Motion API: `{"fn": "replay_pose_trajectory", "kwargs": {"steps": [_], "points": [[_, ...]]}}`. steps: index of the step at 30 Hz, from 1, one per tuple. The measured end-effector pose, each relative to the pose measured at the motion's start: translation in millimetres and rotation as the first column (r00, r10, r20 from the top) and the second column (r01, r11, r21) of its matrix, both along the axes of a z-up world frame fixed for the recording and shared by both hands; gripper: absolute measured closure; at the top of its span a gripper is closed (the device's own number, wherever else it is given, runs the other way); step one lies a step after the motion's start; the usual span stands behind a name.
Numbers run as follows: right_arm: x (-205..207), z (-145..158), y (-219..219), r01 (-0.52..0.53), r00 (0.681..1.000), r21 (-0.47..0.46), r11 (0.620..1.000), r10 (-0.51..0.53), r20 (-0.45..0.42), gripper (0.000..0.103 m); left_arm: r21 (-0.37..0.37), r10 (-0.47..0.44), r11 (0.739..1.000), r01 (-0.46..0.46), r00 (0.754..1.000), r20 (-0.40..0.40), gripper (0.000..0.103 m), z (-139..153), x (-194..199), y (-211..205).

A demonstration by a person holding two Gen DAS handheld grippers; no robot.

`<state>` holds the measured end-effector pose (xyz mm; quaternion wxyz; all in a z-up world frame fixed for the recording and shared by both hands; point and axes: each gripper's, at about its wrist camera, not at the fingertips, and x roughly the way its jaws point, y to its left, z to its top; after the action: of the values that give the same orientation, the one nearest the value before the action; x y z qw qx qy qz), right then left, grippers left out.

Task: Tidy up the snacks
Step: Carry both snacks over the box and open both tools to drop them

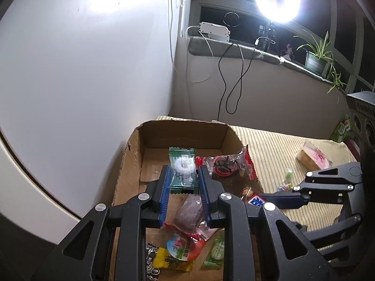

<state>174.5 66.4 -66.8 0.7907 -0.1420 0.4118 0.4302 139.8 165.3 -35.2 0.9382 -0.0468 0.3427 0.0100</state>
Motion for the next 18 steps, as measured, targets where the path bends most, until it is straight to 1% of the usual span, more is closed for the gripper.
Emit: {"fn": "replay_pose_trajectory", "kwargs": {"steps": [8,17,18], "points": [[-1.7,-4.7,9.8,-0.013,1.0,-0.02,1.0,0.013,0.01,0.073,-0.006,0.006,1.0,-0.006,1.0,-0.011,0.081,-1.9,2.6,2.1],[-4.5,-2.2,8.8,-0.017,0.999,-0.022,1.0,0.018,0.031,0.073,-0.004,0.015,1.0,-0.015,1.0,-0.011,0.08,-0.7,4.5,2.9],[-5.6,-1.1,8.0,-0.019,0.999,-0.02,1.0,0.02,0.035,0.071,-0.003,0.015,1.0,-0.015,1.0,-0.011,0.08,-1.0,4.4,2.8]]}}
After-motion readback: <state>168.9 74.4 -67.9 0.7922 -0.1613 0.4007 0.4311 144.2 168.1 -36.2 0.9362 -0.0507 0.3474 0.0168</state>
